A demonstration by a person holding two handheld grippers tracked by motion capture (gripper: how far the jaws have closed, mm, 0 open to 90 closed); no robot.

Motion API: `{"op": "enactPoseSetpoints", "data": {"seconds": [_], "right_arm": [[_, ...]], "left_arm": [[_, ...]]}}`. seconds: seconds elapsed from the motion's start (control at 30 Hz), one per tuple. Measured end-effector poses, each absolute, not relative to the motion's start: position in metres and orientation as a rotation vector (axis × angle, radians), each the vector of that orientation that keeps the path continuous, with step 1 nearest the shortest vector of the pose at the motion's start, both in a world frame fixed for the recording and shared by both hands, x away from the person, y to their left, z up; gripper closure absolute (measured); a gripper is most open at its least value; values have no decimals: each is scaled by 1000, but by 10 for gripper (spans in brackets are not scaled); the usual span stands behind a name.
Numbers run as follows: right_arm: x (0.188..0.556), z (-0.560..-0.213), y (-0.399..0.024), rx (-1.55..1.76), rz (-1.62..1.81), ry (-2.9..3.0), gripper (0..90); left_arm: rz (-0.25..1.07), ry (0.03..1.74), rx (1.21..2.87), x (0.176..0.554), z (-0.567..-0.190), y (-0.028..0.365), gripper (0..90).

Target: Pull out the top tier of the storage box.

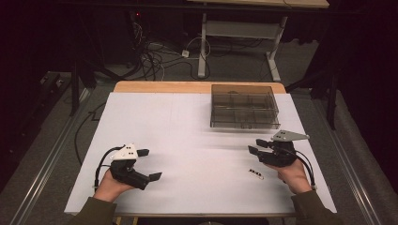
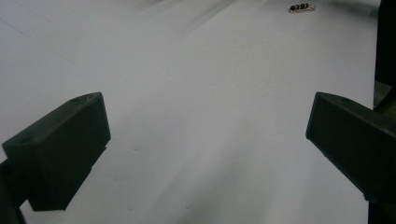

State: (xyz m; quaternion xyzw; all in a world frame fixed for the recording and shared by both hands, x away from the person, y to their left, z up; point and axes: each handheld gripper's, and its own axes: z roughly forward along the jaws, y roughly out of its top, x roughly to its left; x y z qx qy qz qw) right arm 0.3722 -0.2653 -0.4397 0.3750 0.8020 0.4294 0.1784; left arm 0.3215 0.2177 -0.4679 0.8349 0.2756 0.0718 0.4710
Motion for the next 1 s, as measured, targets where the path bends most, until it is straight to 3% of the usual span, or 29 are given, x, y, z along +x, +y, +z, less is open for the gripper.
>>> {"op": "enactPoseSetpoints", "data": {"seconds": [0.3,1.0], "right_arm": [[374,-428,-272,1083,1250,2303,900],[395,-396,-277,1074,1276,2345,900]], "left_arm": [[174,675,2045,322,-468,218,0],[175,677,2045,322,-468,217,0]]}}
